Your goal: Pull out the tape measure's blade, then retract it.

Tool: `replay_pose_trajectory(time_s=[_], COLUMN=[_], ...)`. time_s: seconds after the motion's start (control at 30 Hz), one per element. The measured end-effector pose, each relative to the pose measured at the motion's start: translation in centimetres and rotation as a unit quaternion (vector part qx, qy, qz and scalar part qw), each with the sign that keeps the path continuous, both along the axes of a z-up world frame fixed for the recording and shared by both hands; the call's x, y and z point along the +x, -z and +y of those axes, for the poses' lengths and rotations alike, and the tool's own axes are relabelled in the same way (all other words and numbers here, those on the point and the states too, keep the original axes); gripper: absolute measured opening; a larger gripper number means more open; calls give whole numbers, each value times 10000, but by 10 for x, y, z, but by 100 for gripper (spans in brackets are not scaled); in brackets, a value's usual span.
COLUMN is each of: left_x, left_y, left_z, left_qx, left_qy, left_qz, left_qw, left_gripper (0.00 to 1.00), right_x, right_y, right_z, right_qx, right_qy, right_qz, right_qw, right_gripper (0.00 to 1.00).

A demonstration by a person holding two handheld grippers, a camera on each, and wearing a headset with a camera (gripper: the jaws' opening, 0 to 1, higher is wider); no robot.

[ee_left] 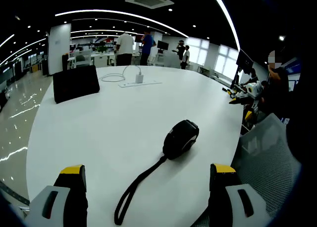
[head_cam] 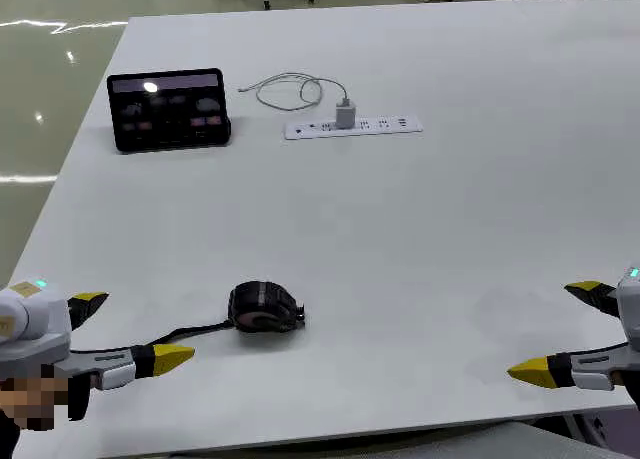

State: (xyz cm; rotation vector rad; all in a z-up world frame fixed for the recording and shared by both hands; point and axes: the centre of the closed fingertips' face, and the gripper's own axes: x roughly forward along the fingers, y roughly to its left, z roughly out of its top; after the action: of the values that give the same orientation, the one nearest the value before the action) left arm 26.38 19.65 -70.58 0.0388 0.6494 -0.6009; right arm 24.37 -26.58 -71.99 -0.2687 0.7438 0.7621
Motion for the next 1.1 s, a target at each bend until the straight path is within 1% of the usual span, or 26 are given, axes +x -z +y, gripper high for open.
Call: replay_pose_trajectory(time_s=[0.03,0.07,0.13,0.23,0.27,0.43,0.63,0.7,0.73,0.8,0.87,0.93,0.97,1.0,1.03,1.1], left_x=[0,-1,-1,-3,-3,-2,-1,1,3,6,9,12,13,14,15,18], left_y=[0,-1,0,2,2,2,1,1,-1,-3,-5,-5,-5,-6,-7,-6], left_z=[-1,-3,-2,-4,-4,-5,-7,-7,-7,-7,-8,-9,-11,-14,-15,-19], left_qx=[-29,-89,-36,-58,-36,-60,-42,-18,15,69,49,162,186,170,199,322], left_qy=[13,33,40,77,84,108,163,187,223,256,308,404,474,537,581,763], left_qz=[-10,-7,-17,43,39,36,27,54,-20,-66,-88,-120,-90,-92,-113,-119], left_qw=[10000,10000,10000,9999,10000,9999,9999,9998,9997,9996,9995,9990,9987,9984,9980,9965], left_gripper=[100,100,100,100,100,100,100,100,100,100,100,100,100,100,100,100], right_x=[-1,0,0,0,1,1,3,5,6,8,10,14,17,20,23,29], right_y=[0,0,0,0,0,0,-1,-2,-4,-4,-6,-6,-7,-10,-12,-19], right_z=[0,1,1,0,0,0,2,3,5,6,9,12,14,16,19,26], right_qx=[9,10,10,28,26,30,20,27,37,41,38,28,-26,-7,23,74], right_qy=[-1,13,8,18,22,19,-22,-27,-24,-37,-54,-125,-186,-239,-269,-320], right_qz=[29,-5,3,13,7,22,-23,-74,-87,-107,-124,-150,-190,-287,-328,-447], right_qw=[10000,10000,10000,10000,10000,10000,10000,10000,10000,9999,9999,9998,9996,9993,9991,9985], right_gripper=[99,99,99,99,99,99,100,100,100,100,100,100,100,100,100,100])
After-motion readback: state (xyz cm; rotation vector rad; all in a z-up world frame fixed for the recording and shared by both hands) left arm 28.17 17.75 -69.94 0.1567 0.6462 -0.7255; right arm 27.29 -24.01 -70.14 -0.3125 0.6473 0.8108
